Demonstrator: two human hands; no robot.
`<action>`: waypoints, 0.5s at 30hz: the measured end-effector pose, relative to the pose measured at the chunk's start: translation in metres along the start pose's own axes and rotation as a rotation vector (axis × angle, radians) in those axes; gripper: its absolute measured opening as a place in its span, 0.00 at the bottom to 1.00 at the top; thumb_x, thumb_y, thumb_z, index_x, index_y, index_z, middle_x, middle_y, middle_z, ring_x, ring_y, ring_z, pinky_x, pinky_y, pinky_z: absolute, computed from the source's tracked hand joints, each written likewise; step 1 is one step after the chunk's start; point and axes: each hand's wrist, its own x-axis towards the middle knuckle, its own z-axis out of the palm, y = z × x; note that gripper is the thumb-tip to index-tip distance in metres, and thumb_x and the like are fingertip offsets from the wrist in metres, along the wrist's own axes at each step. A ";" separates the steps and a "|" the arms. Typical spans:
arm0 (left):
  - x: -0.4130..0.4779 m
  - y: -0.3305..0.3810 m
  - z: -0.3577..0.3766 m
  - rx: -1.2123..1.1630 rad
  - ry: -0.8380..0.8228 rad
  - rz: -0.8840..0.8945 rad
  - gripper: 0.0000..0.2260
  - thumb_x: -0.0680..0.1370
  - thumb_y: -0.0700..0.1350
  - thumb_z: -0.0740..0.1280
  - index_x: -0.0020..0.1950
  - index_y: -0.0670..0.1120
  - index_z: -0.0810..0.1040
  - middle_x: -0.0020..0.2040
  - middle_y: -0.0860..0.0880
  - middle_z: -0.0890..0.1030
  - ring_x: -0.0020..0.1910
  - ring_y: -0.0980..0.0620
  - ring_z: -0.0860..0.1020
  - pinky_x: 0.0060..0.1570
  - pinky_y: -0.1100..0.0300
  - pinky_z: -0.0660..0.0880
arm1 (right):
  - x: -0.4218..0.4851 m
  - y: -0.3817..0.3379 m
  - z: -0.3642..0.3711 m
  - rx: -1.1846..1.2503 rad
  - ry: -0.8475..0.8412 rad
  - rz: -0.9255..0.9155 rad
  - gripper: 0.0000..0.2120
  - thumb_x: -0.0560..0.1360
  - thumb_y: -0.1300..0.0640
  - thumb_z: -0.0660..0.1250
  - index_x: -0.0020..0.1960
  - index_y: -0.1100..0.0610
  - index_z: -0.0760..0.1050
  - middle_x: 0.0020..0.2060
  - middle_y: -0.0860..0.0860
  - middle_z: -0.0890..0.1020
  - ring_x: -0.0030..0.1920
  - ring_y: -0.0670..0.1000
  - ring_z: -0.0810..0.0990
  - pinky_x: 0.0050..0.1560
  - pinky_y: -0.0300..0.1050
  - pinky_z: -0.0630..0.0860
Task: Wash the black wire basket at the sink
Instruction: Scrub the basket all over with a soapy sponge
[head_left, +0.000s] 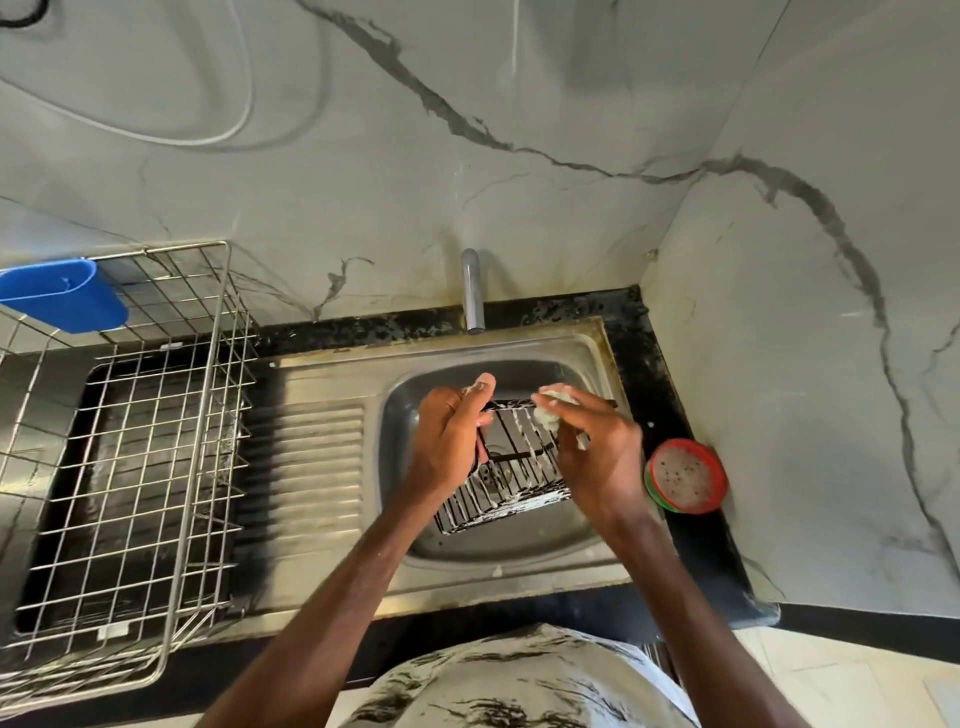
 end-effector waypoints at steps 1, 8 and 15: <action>0.000 0.000 0.002 -0.011 -0.020 0.013 0.26 0.84 0.49 0.63 0.24 0.48 0.71 0.19 0.48 0.66 0.19 0.47 0.67 0.29 0.47 0.72 | -0.002 -0.012 0.003 0.012 -0.011 -0.067 0.19 0.72 0.77 0.68 0.58 0.62 0.84 0.57 0.56 0.85 0.57 0.52 0.85 0.60 0.29 0.75; 0.000 -0.003 0.000 -0.037 0.000 0.047 0.28 0.83 0.49 0.64 0.26 0.36 0.69 0.20 0.45 0.65 0.17 0.46 0.68 0.29 0.62 0.74 | -0.003 0.016 0.002 0.009 -0.030 -0.101 0.18 0.75 0.75 0.68 0.59 0.60 0.84 0.59 0.55 0.84 0.58 0.50 0.85 0.58 0.33 0.79; 0.008 -0.004 -0.007 0.191 -0.078 0.172 0.26 0.80 0.39 0.72 0.25 0.43 0.65 0.21 0.56 0.64 0.20 0.51 0.61 0.26 0.55 0.63 | -0.002 0.046 0.002 -0.042 0.076 0.108 0.18 0.74 0.77 0.67 0.57 0.61 0.84 0.57 0.54 0.85 0.55 0.52 0.86 0.58 0.32 0.78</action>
